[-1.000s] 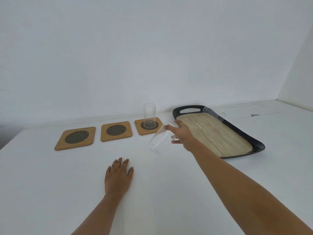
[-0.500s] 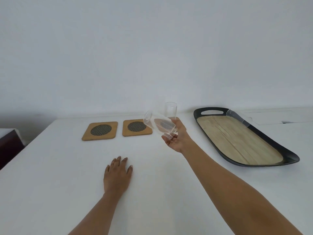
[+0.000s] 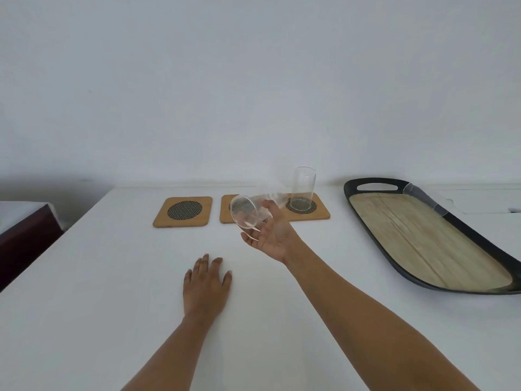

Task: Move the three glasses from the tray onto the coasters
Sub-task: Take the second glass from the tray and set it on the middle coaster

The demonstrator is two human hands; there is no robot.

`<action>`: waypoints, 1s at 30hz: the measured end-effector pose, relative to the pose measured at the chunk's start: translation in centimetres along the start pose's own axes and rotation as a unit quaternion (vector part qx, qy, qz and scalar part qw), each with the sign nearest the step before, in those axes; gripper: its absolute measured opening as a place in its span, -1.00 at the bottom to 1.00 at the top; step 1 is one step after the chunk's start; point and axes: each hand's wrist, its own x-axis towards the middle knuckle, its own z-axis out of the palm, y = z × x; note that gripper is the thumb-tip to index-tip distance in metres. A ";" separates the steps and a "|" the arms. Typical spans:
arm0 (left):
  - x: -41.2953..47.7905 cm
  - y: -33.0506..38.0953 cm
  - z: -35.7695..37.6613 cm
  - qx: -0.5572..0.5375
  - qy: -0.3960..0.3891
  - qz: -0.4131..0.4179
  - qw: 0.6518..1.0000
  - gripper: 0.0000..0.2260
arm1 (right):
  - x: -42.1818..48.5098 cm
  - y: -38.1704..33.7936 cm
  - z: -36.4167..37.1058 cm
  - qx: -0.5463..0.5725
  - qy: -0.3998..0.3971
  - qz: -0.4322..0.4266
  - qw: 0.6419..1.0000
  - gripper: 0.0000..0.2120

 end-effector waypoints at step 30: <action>6.2 -3.0 -0.5 0.011 -0.011 -0.039 0.999 -0.53 | 8.6 -2.8 -0.9 -0.624 0.190 -0.284 0.703 -0.25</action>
